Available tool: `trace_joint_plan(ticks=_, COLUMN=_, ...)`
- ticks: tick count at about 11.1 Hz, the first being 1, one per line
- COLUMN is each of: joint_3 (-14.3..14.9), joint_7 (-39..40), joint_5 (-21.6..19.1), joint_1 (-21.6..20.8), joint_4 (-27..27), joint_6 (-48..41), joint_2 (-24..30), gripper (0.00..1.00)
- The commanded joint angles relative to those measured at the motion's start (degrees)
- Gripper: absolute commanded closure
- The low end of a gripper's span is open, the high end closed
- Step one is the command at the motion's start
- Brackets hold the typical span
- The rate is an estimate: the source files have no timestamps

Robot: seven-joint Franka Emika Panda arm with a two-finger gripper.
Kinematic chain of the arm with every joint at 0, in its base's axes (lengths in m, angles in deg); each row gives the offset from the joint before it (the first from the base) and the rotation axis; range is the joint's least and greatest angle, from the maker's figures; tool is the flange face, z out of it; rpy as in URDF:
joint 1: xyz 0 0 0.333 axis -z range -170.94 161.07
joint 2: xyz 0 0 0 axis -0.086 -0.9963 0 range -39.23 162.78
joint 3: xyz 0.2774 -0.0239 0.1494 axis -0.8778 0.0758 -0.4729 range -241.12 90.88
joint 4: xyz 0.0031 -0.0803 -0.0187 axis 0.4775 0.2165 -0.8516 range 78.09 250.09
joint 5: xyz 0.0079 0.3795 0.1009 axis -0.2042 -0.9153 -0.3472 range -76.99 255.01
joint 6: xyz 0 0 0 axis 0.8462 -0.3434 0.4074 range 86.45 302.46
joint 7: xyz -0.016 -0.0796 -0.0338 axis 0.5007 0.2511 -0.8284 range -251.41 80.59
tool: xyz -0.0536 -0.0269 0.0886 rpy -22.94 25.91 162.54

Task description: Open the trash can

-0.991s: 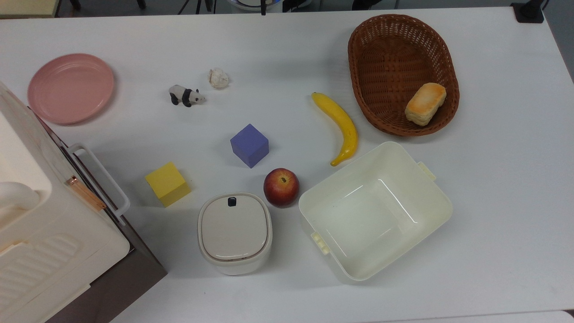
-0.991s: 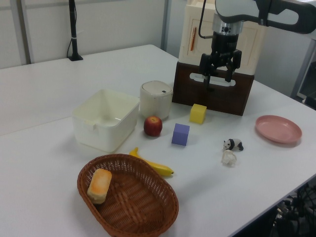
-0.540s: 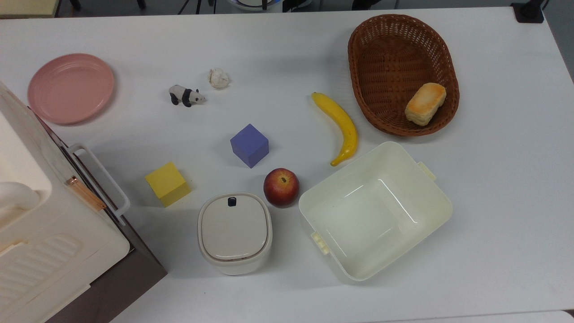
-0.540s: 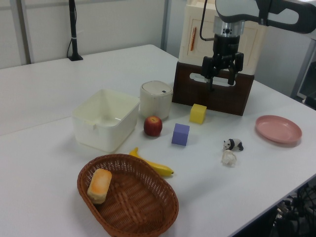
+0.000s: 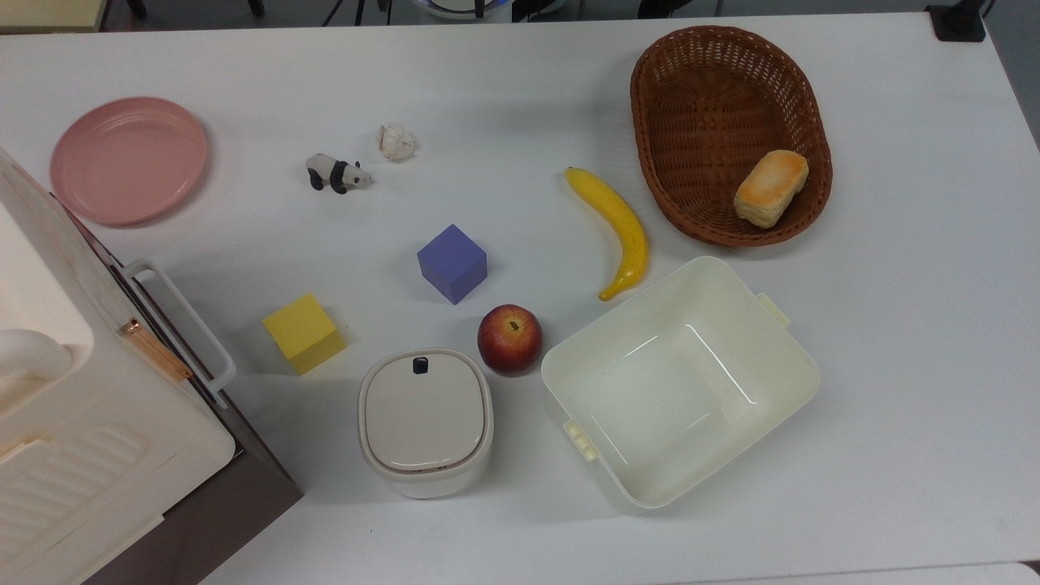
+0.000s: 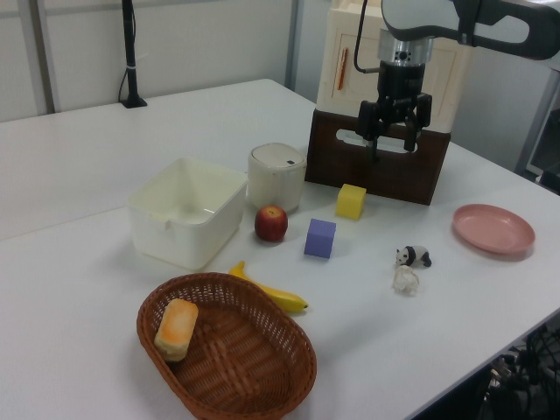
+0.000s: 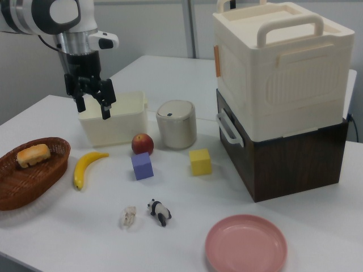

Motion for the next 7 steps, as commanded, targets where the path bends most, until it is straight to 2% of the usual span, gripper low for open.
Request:
trace_joint_plan(ticks=1, joint_3=0.8, joint_7=0.6, joint_5=-1.0, joint_1=-0.9, joint_4=1.2, joint_6=-0.9, joint_2=1.4, gripper=0.0)
trace_joint_plan(ticks=7, joint_3=1.1, joint_7=0.5, joint_5=-1.2, joint_1=-1.0, joint_4=0.3, joint_6=-1.4, joint_2=0.6, gripper=0.0)
